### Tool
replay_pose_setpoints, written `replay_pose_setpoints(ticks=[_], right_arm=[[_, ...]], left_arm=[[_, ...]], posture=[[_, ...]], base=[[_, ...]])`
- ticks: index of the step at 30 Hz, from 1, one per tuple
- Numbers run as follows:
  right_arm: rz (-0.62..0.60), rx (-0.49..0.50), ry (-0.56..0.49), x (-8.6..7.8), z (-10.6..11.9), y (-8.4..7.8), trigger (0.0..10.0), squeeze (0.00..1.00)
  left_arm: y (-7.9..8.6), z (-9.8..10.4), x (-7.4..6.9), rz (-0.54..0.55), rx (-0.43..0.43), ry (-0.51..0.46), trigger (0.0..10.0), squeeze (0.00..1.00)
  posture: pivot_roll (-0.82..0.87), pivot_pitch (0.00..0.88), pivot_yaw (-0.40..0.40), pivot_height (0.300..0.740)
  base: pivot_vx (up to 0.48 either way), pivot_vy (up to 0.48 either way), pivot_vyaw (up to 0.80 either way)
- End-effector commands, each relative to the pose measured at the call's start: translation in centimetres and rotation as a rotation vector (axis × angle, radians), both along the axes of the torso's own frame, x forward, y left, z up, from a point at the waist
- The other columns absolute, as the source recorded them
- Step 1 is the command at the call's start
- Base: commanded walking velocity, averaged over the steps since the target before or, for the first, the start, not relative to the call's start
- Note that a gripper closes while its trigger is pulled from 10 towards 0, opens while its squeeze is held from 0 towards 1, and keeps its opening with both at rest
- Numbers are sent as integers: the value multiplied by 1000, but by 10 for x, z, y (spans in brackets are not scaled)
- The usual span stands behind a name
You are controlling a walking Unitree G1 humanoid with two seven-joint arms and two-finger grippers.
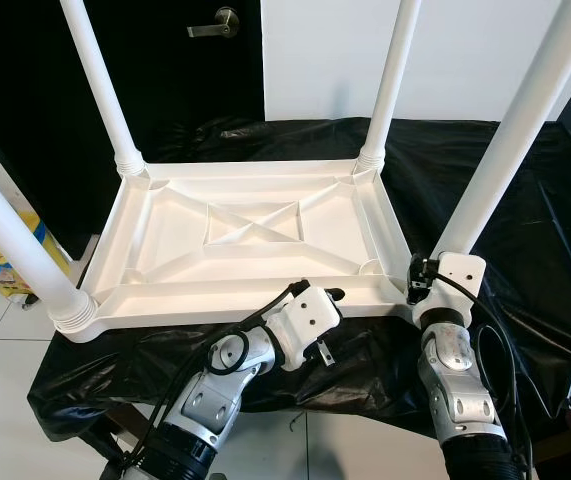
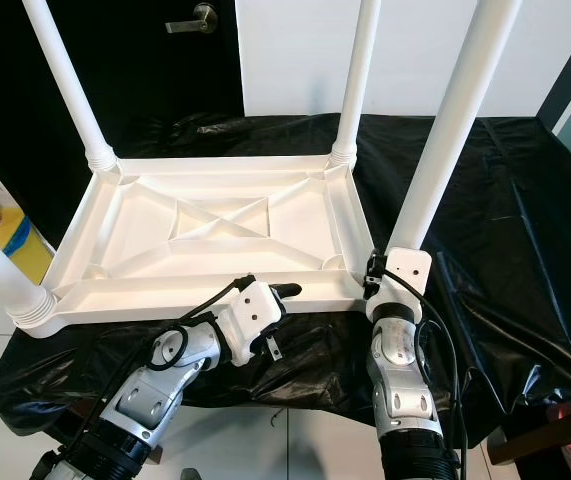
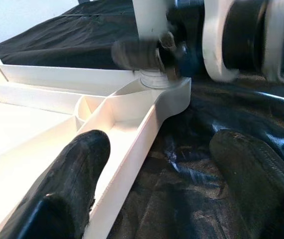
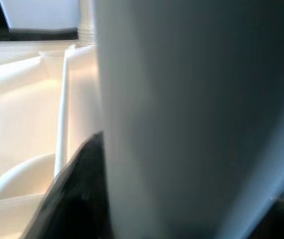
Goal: Building children table
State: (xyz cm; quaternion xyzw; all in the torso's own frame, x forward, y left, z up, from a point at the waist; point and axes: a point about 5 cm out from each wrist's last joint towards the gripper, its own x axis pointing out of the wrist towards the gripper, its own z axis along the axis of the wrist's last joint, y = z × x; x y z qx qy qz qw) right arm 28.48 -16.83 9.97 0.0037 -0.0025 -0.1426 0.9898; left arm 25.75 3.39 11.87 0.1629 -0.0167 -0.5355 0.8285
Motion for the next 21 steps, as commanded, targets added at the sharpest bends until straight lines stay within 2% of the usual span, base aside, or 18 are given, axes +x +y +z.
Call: replay_pose_setpoints(ticks=[1, 2, 9, 11, 13, 17, 18, 21], right_arm=[[-23, 2, 79, -7, -15, -3, 10000, 514], [-15, -2, 69, -7, -14, -3, 10000, 1000], [33, -6, 34, -6, -8, -4, 10000, 1000], [69, -13, 12, -5, -6, -6, 10000, 1000], [186, -26, -26, -6, -1, -12, 10000, 1000], [231, -30, -33, -6, 1, -14, 10000, 1000], [348, -30, -55, -3, 6, -20, 10000, 0], [377, -33, -63, -2, 9, -22, 10000, 0]], left_arm=[[0, 4, 2, 56, -10, -25, 10000, 0], [0, 4, 2, 59, -12, -26, 10000, 0], [1, 6, 2, 67, -15, -29, 10000, 0], [2, 6, 2, 70, -15, -30, 10000, 0], [2, 6, 1, 75, -15, -30, 10000, 0], [2, 6, 1, 76, -15, -30, 10000, 0], [1, 6, 0, 76, -14, -31, 10000, 0], [1, 6, 0, 75, -14, -32, 10000, 0]], posture=[[-17, 17, -37, 740], [-8, 17, -41, 740], [0, 22, -48, 740], [2, 23, -50, 740], [7, 19, -54, 740], [7, 19, -54, 740], [7, 21, -55, 740], [7, 20, -54, 740]], base=[[0, 0, 0], [0, 0, 0], [0, 0, 0], [0, 0, 0], [0, 0, 0], [0, 0, 0], [0, 0, 0], [0, 0, 0]])
